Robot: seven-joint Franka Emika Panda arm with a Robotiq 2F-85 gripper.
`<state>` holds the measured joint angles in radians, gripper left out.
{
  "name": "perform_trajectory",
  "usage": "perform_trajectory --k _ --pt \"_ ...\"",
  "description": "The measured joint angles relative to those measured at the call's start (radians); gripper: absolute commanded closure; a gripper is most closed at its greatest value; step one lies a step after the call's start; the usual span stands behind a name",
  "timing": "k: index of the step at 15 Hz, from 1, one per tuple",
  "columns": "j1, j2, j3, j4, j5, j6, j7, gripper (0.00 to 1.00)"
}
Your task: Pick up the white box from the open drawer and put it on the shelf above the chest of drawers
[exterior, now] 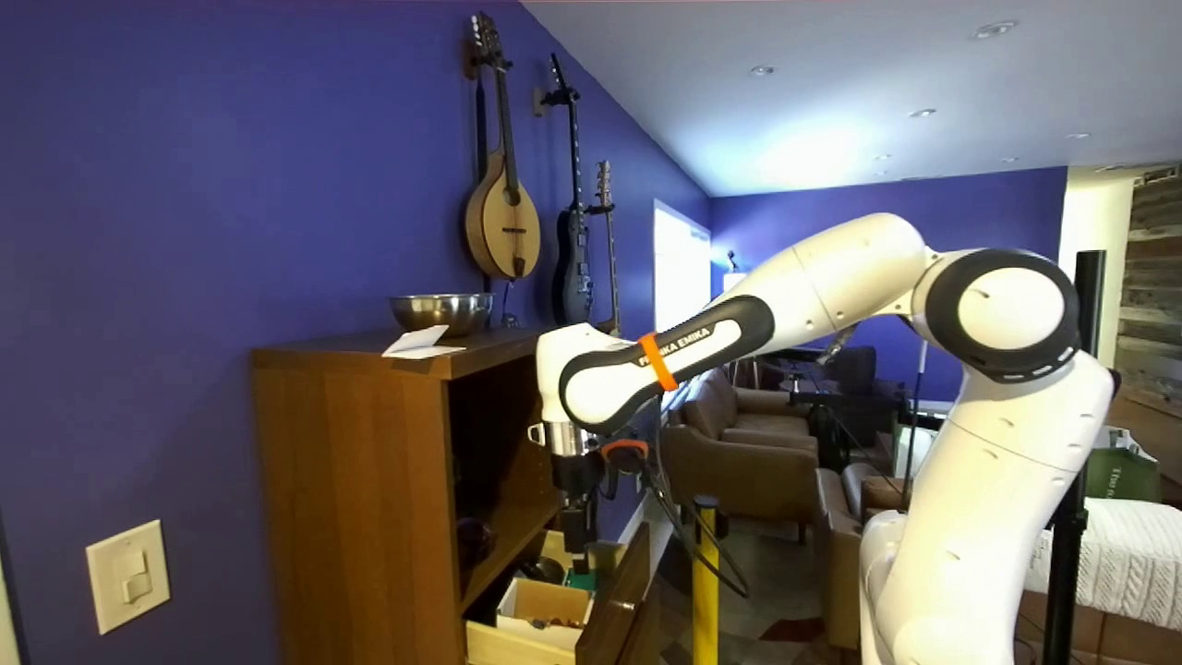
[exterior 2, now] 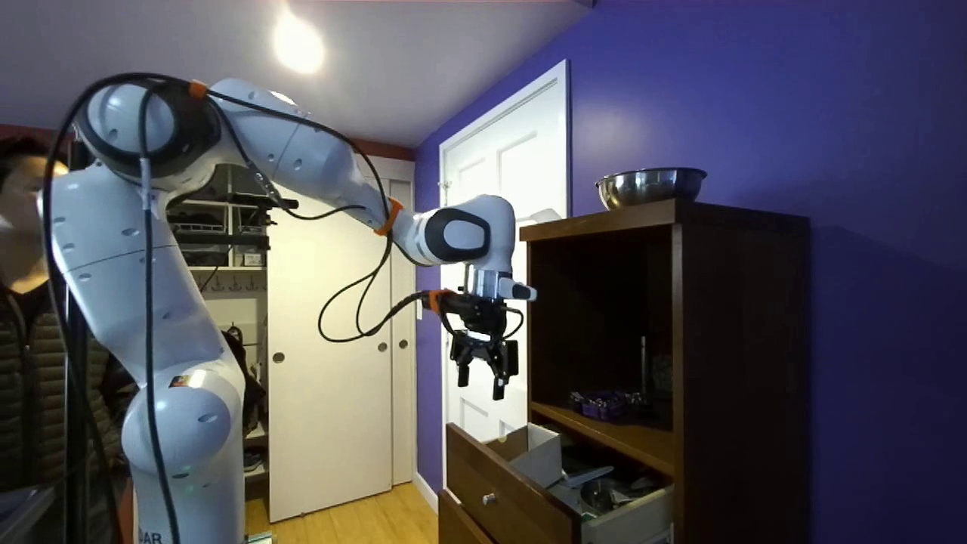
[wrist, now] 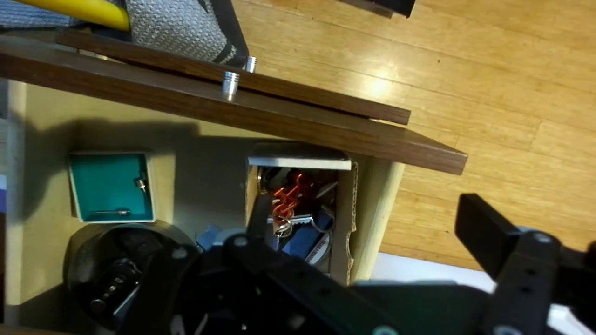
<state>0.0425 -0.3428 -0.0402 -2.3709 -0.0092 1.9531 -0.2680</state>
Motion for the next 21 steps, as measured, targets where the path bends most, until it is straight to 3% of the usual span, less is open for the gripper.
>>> perform_trajectory --k 3,6,12,17,19,20,21 --pt "0.0 0.125 -0.021 0.102 0.053 -0.025 -0.057 0.0" --pt "-0.001 0.161 -0.023 0.144 0.048 -0.027 -0.063 0.0" --pt "-0.017 0.083 -0.037 -0.035 0.06 0.315 -0.057 0.0" --pt "-0.017 0.084 -0.081 -0.193 0.147 0.528 -0.084 0.12" --pt "-0.017 0.093 -0.092 -0.214 0.176 0.586 -0.088 0.24" --pt "-0.017 0.098 -0.097 -0.218 0.186 0.608 -0.088 0.38" --pt "-0.017 0.103 -0.102 -0.218 0.192 0.621 -0.088 0.44"
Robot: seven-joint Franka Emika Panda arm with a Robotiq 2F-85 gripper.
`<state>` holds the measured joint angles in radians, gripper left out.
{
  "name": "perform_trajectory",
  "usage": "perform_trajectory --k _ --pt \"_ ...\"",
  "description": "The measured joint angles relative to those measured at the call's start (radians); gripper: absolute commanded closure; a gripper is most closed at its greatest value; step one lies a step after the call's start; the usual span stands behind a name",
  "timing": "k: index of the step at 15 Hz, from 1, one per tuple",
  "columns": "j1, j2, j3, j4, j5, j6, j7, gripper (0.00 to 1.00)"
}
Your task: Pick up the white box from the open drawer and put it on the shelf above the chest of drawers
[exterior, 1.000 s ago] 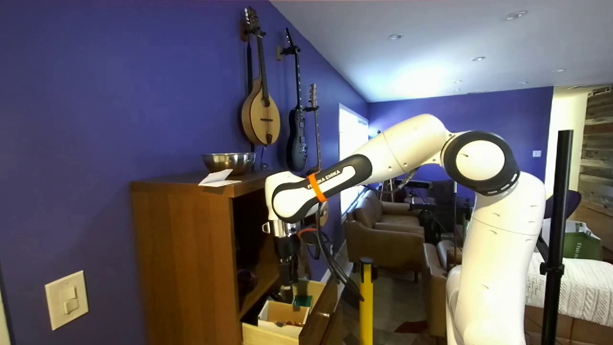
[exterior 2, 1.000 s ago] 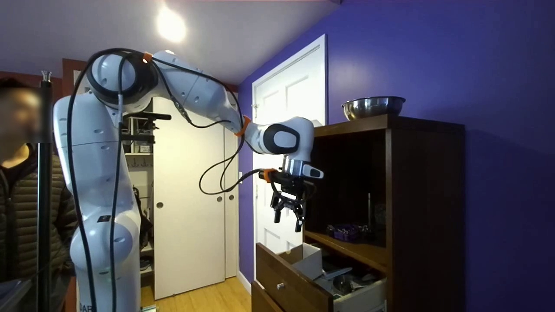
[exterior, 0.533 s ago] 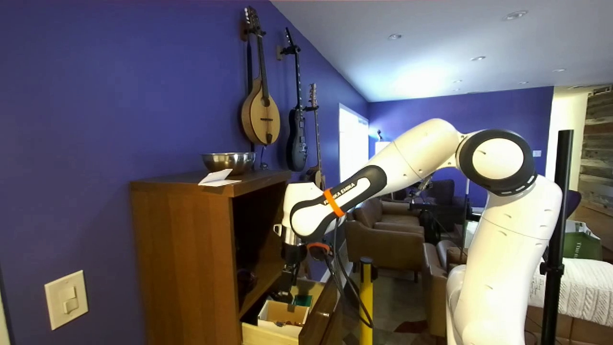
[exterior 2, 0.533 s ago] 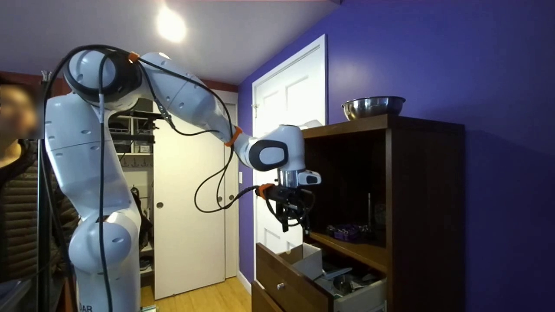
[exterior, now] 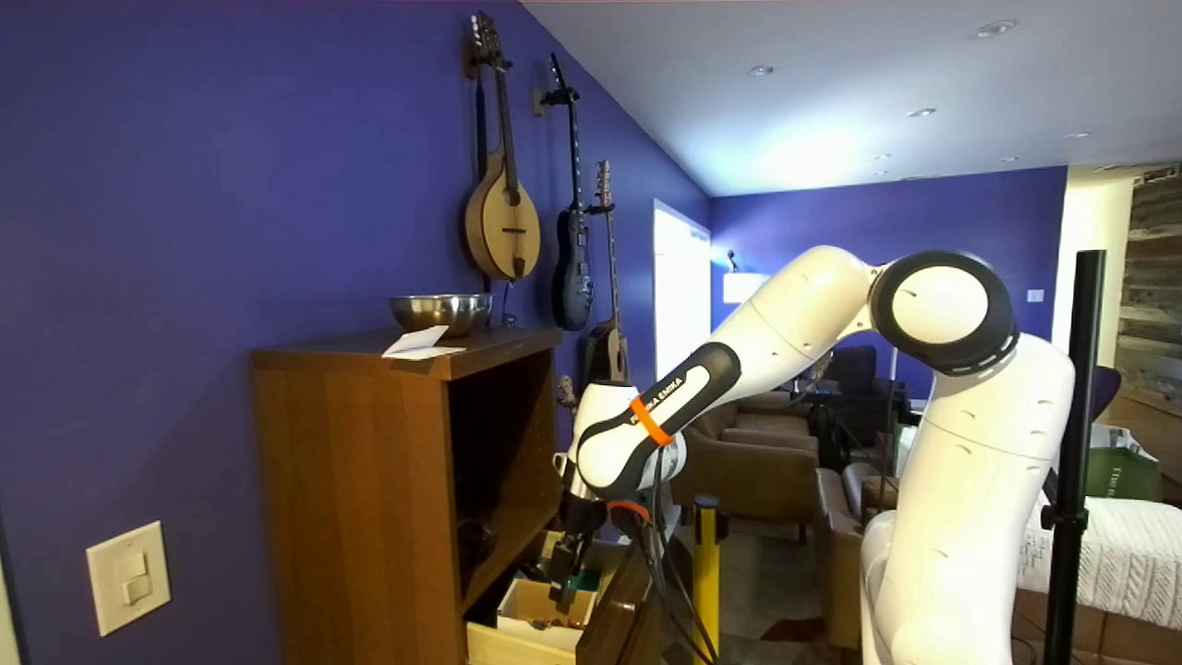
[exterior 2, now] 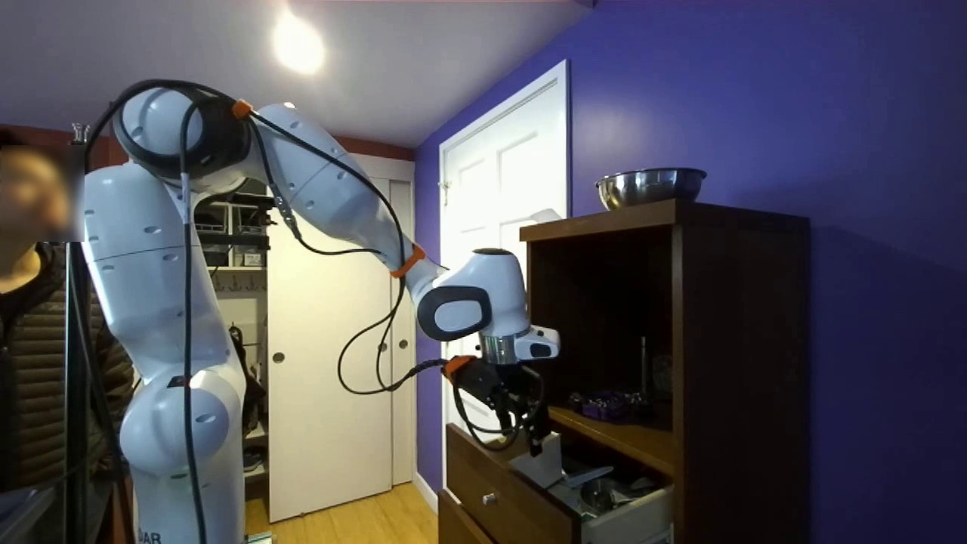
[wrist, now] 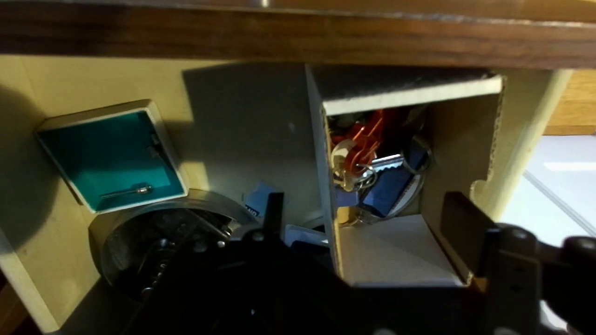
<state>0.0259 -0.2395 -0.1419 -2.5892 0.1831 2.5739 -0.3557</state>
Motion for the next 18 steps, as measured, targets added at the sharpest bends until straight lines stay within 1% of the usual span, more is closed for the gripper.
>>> perform_trajectory --k 1,3,5,6,8,15,18 --pt "0.0 0.005 -0.005 0.0 0.003 0.005 -0.002 0.53" --pt "0.0 0.017 -0.01 0.0 0.003 0.005 -0.009 0.68" --pt "0.001 0.033 -0.011 0.0 0.004 0.005 -0.017 0.8" --pt "0.001 0.042 -0.011 0.0 0.004 0.005 -0.02 0.88" --pt "0.001 0.055 -0.011 0.0 0.004 0.005 -0.022 1.0" --pt "-0.021 0.052 -0.028 0.002 0.005 -0.003 -0.024 0.99" --pt "-0.039 -0.004 -0.06 0.019 0.04 -0.1 -0.028 0.99"
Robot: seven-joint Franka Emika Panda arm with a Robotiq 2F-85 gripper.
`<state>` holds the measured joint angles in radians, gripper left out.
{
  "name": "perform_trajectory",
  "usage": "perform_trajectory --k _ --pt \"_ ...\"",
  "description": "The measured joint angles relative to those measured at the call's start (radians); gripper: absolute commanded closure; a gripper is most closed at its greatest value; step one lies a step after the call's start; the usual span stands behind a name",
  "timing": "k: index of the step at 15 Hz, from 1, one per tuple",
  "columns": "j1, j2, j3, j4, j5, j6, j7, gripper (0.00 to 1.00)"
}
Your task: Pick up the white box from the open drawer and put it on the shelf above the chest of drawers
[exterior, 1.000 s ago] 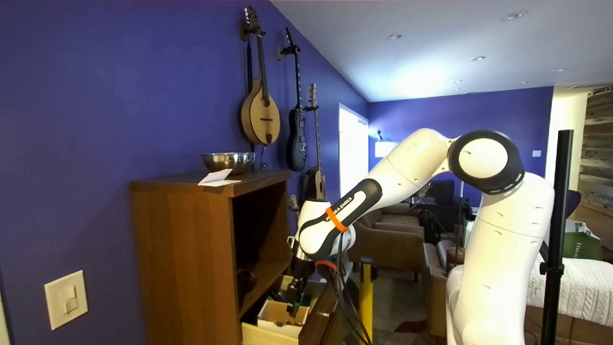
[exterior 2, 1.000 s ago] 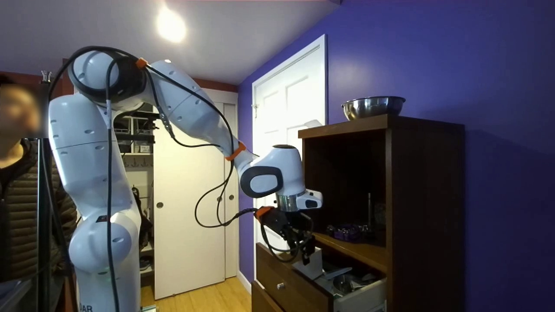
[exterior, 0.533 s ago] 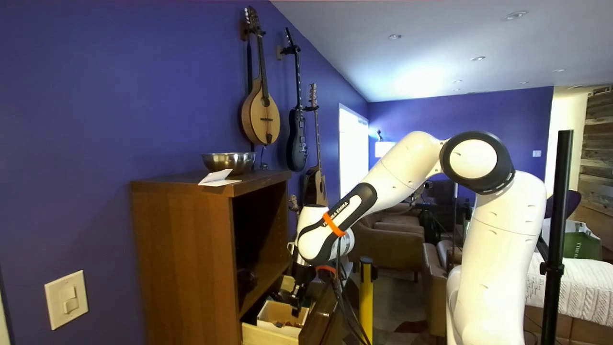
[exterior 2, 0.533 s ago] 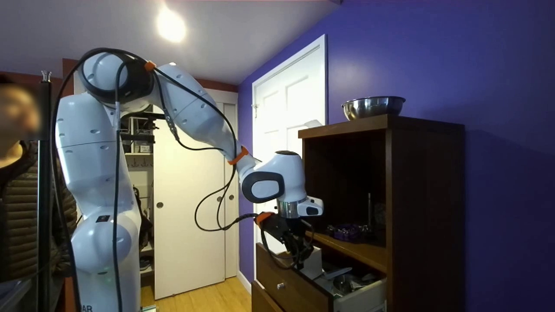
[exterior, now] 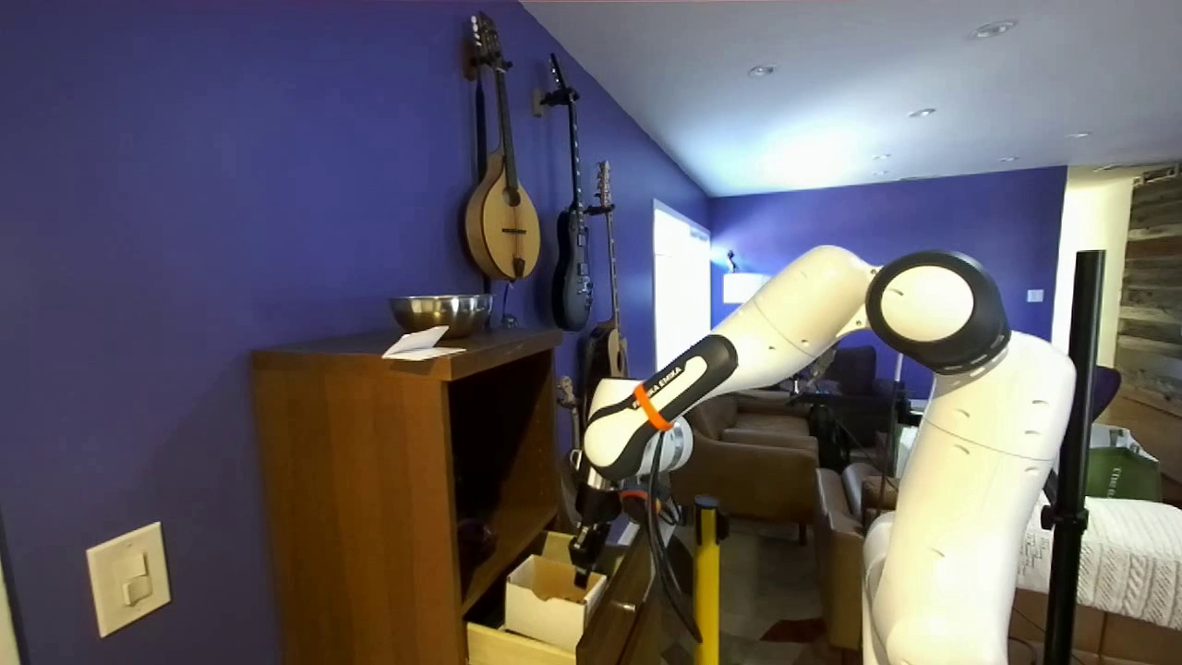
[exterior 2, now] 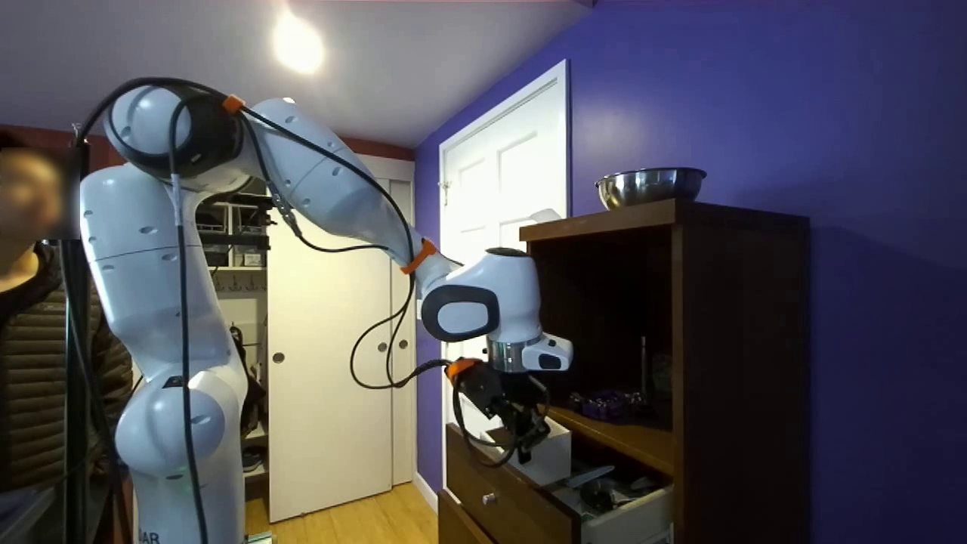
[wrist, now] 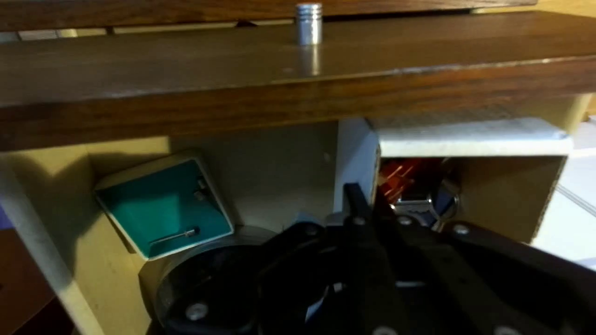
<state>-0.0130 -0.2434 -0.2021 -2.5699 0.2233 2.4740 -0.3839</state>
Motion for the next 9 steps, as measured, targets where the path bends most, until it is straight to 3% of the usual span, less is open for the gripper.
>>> perform_trajectory --k 4,9 --pt "-0.036 -0.132 -0.026 0.027 0.001 -0.128 0.006 0.99" --pt "-0.047 -0.238 -0.03 0.039 0.032 -0.111 0.129 0.99"
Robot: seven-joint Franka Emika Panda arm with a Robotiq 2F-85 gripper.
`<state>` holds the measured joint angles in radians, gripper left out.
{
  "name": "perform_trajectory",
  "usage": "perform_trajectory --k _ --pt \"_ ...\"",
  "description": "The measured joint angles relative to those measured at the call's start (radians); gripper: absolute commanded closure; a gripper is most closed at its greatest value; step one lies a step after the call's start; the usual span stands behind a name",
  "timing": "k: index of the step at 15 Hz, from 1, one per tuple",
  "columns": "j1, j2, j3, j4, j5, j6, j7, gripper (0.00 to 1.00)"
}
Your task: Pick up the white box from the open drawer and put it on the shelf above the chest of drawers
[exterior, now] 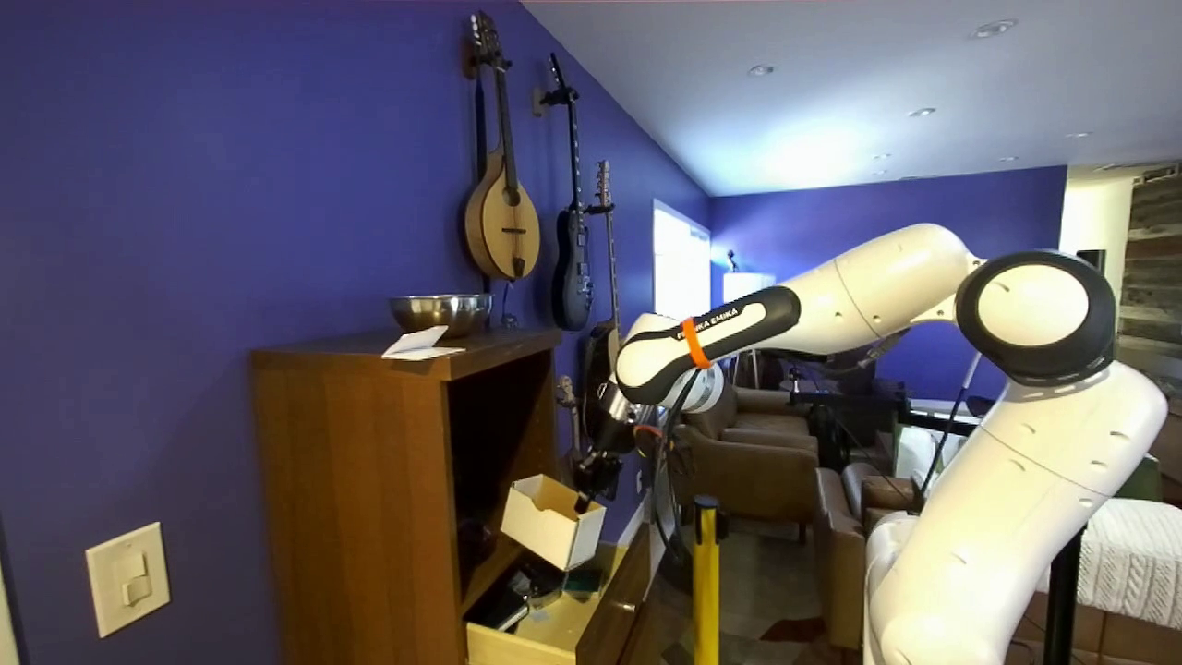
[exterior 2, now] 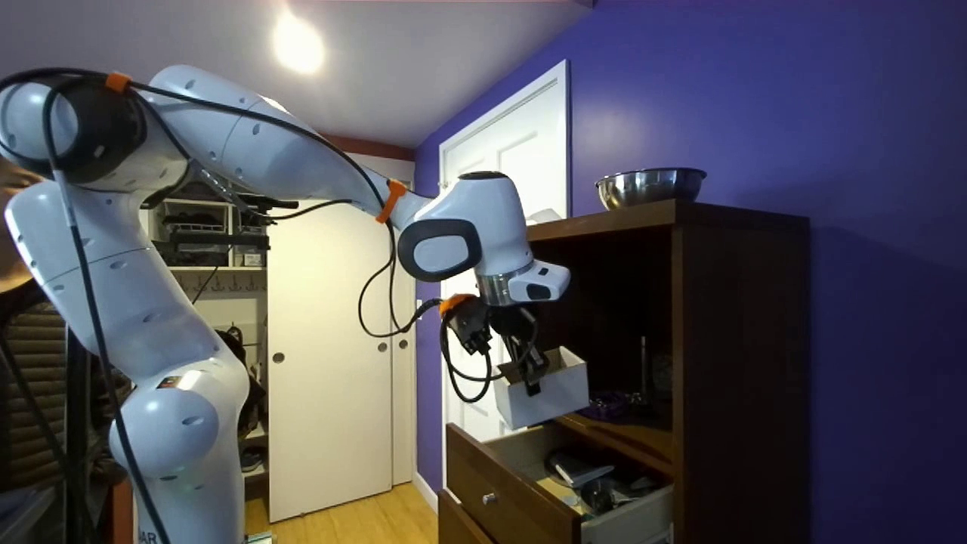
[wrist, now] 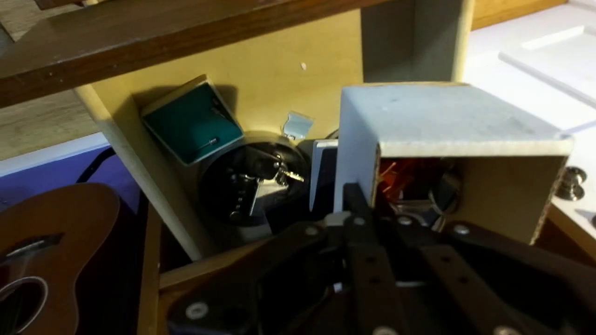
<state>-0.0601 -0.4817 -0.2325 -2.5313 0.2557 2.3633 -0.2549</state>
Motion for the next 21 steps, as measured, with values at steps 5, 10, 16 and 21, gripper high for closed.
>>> perform_trajectory --k 5,10,16,21 --pt "-0.028 -0.002 0.028 0.021 -0.027 0.111 0.111 0.96" --pt "-0.032 0.011 0.039 0.03 -0.04 0.135 0.13 0.99" --pt "-0.023 0.13 0.051 0.088 -0.088 0.363 0.101 0.99" --pt "-0.044 0.277 0.078 0.167 -0.233 0.445 0.111 0.99"
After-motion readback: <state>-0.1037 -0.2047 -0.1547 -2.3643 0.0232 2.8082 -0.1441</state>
